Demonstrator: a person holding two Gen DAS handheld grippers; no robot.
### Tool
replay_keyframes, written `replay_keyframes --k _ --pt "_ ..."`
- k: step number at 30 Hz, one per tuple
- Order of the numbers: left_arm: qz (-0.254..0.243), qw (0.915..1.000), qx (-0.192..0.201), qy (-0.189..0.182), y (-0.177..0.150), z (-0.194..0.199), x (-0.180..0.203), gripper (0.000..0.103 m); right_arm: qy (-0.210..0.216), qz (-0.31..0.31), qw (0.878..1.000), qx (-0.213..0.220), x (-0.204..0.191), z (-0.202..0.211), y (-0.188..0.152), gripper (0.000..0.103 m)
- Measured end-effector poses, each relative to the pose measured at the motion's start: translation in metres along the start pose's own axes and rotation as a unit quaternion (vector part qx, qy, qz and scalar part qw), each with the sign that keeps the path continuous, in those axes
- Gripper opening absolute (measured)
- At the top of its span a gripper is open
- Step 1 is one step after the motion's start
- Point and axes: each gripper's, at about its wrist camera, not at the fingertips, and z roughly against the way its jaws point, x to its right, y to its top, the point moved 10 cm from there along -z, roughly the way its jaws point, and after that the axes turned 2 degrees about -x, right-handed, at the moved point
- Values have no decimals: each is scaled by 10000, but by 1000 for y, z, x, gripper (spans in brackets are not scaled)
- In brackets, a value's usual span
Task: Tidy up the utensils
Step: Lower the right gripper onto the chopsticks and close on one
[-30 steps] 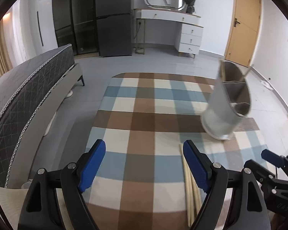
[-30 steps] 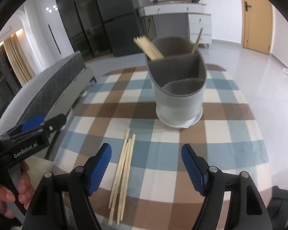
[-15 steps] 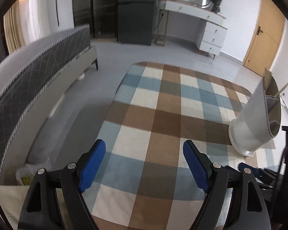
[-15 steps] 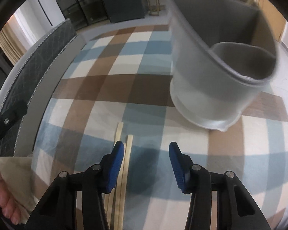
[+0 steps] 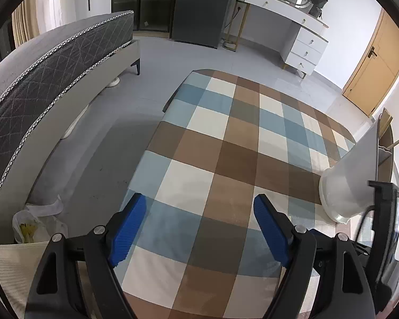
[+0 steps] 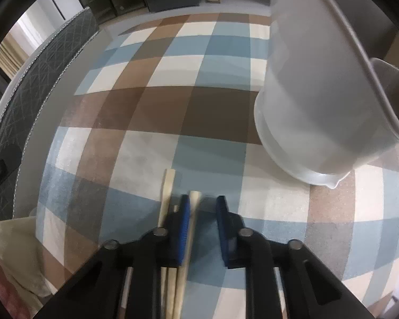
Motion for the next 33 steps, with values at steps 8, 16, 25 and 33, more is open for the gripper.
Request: replay_keyframes --k 8,16,25,33 --pt "148 9998 -96 -36 0 -2 -5 79 -138 -32 9999 -67 11 4 -12 4" --pt "-65 10000 9 -51 0 5 5 79 90 -367 9991 209 26 24 -28 4" --pt "-289 9995 -88 -42 -7 1 10 79 469 -902 9934 538 37 47 -40 4" --pt "-652 9977 -181 37 -22 -3 24 79 1176 -1756 9728 948 63 64 -53 4"
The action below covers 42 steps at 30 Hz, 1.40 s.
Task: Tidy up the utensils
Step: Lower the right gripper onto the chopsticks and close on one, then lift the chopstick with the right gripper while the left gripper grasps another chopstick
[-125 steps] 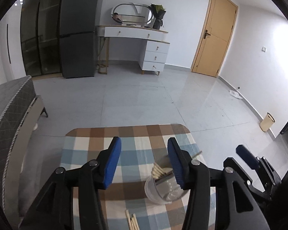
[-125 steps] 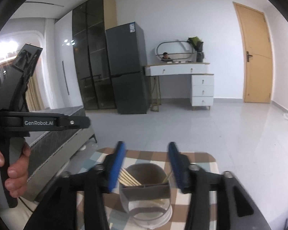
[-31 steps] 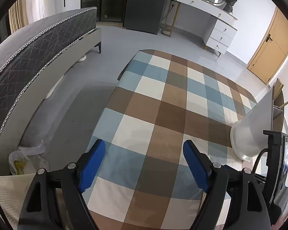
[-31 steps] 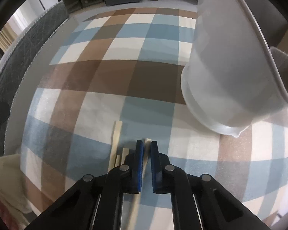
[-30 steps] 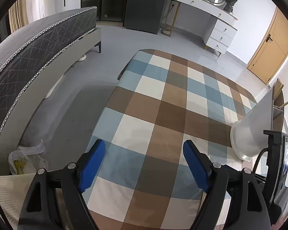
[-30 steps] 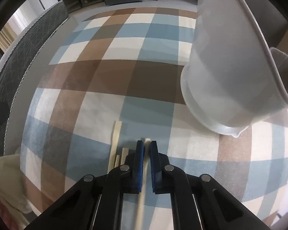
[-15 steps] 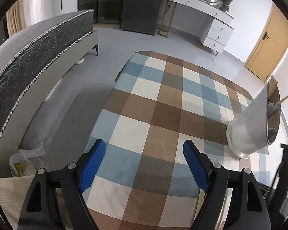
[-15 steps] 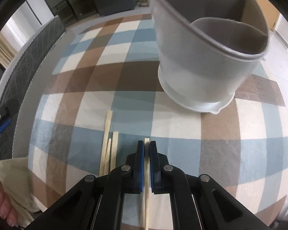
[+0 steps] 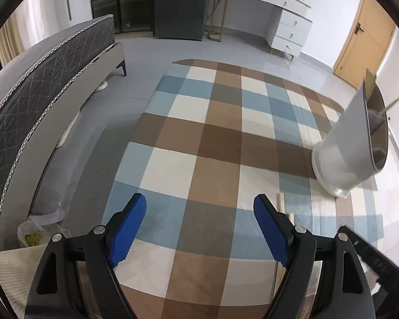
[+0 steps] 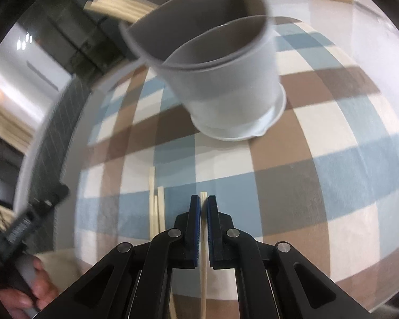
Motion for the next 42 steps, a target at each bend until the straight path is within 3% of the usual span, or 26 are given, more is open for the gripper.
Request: replay_keyframes --k 7,13,23,28,35,37,39,40,42 --pt "-322 9987 -313 227 -16 -13 8 79 411 -734 9963 163 29 2 -2 4" --pt "-291 9975 -639 -61 -30 -25 21 79 606 -1202 9898 461 43 9 4 4" --pt "-668 9920 -1037 -269 -23 -39 67 79 904 -1162 9842 981 32 35 30 4" --pt "-944 9881 -1206 -158 -16 -46 90 79 896 -1272 9824 1035 37 36 31 4" --pt "-1028 9848 -1379 234 -21 -61 91 71 988 -1302 9803 1112 39 43 35 4" --pt "-950 9849 -1432 187 -23 -62 91 65 1016 -1285 9801 1122 38 45 35 4" --pt "-953 9831 -1553 189 -26 -65 92 39 1047 -1291 9796 1131 37 45 35 4" --pt "-950 9820 -1621 190 -28 -66 92 37 1059 -1294 9794 1131 37 45 35 4" --pt "-880 9828 -1621 89 -29 -64 94 20 1073 -1298 9790 1146 37 46 36 4"
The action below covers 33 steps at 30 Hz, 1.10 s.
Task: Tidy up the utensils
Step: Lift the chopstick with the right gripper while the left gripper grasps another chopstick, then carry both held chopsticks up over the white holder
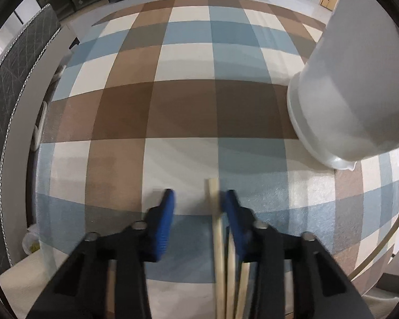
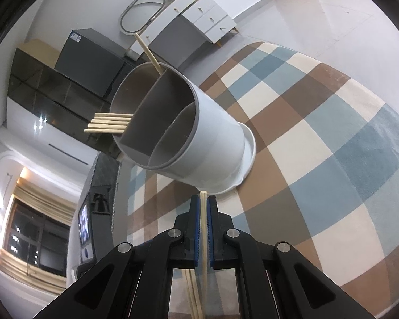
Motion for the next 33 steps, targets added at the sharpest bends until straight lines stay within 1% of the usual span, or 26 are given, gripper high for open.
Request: replay_keyframes --k 1,3,7,9,13,15,17,22,27,33 --pt "12 10000 -7 -54 -1 0 1 18 6 0 10000 4 0 0 0 4" --pt "28 10000 -16 -78 -1 1 1 3 14 6 10000 10 0 1 1 4" --pt "156 9997 -42 -164 -3 1 -4 2 19 34 10000 16 -2 2 1 4" --pt "218 9996 61 -192 -4 8 -10 2 26 125 9999 11 -4 1 0 4" --pt "317 9977 439 -411 -4 33 -17 2 44 331 9994 46 -11 4 -1 4" --pt "295 9957 715 -501 -5 52 -20 2 53 508 9986 104 -17 8 -1 4" --pt "288 9929 963 -640 -10 73 -23 2 69 700 9974 163 -25 14 -3 4" --pt "160 9860 1418 -861 -18 112 -22 2 175 1215 9916 411 -50 34 -8 4" --pt "-29 9795 1731 -1027 -17 139 -20 2 70 1768 9826 560 -70 48 -21 4" --pt "-99 9718 2019 -1213 -20 159 -24 2 -103 2116 9749 692 -84 62 -29 4"
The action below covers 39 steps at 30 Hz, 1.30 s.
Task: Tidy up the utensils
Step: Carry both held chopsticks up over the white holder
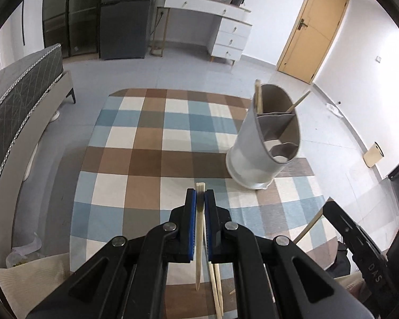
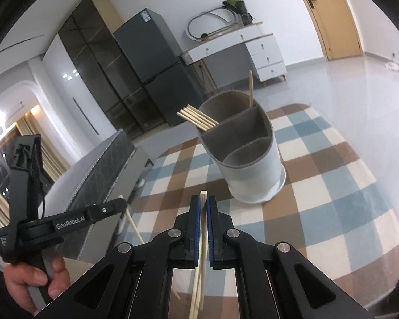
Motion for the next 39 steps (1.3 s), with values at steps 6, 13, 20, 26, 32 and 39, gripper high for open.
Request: replay_keyframes --k 6,13,20,26,32,39 --pt "-108 9998 19 -144 0 10 6 1 -53 153 9997 202 -11 19 9 4" --pt "-131 9993 210 -268 9 32 9 1 -58 262 9992 300 -20 32 20 4" --pt "-178 9984 328 -419 21 48 20 1 -2 347 9985 425 -24 43 33 4" --pt "-204 9973 457 -528 37 60 31 1 -25 367 9977 563 -18 49 56 4" --pt "-225 9957 590 -678 64 68 50 1 -35 533 9949 856 -14 55 101 4" --pt "-306 9910 874 -966 110 77 72 1 -45 954 9864 1336 -26 61 166 4"
